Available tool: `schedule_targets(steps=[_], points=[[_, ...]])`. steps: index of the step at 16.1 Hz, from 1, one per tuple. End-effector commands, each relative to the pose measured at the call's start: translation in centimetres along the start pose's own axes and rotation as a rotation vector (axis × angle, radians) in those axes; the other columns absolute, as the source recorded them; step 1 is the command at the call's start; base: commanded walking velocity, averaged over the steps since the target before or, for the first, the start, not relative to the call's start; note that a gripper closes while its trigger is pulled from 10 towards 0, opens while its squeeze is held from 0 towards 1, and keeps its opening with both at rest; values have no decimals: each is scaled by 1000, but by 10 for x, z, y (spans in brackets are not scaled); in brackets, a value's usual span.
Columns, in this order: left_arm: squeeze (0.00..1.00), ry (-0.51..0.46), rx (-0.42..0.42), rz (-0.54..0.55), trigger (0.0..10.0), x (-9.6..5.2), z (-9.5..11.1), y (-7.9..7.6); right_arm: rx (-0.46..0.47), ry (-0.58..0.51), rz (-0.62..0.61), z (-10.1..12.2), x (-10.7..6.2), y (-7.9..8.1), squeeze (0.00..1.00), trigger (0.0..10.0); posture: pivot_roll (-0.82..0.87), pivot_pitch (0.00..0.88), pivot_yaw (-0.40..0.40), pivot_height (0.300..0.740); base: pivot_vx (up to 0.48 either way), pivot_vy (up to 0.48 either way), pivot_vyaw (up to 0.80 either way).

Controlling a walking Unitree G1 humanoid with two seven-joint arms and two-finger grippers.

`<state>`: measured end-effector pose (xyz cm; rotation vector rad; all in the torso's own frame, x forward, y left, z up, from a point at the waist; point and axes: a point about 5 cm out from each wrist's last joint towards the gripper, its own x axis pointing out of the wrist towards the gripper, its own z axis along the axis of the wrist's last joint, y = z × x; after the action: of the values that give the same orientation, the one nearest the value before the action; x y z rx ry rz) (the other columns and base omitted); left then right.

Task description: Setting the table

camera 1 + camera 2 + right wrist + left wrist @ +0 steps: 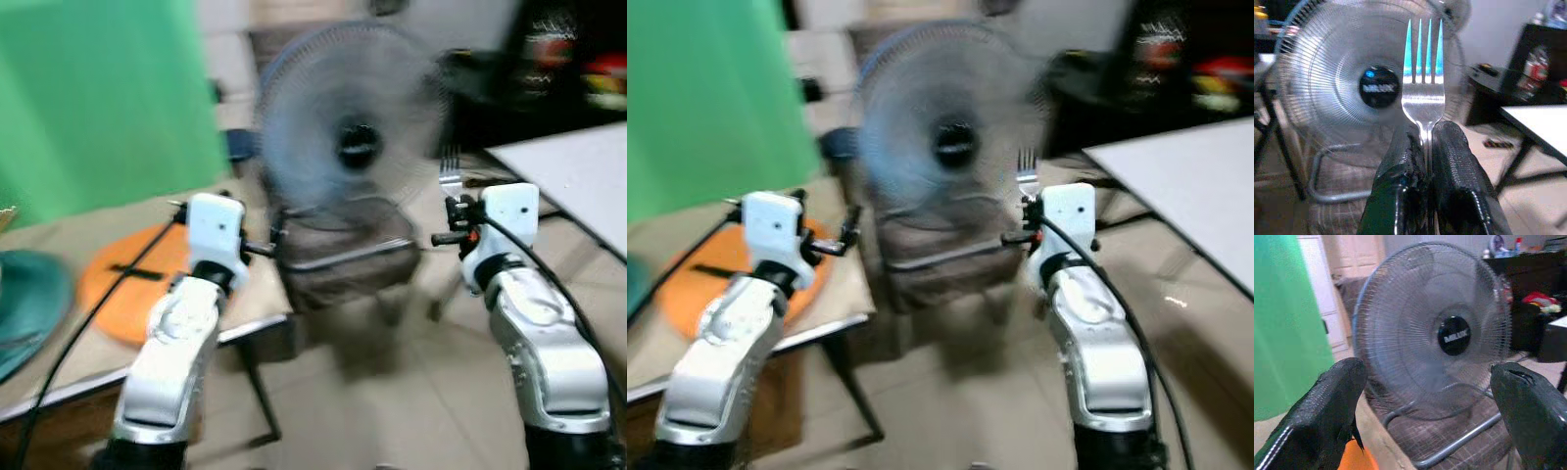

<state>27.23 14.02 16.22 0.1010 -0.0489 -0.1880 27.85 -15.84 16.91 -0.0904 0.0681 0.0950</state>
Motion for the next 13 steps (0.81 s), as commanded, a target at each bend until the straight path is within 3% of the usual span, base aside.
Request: schedule_targets(steps=[1,7,13], points=[[0,-4,-3,16,10000,1,1,3,-1,-4,14,2,-1,2,0,10000,27,0,38,740,0,0,-800],[0,-10,-6,32,10000,2,3,7,-1,-22,36,4,1,7,0,10000,38,0,34,740,237,0,-765],[0,-10,-5,30,10000,3,3,9,0,-34,37,4,1,8,0,10000,39,0,35,740,293,0,0]])
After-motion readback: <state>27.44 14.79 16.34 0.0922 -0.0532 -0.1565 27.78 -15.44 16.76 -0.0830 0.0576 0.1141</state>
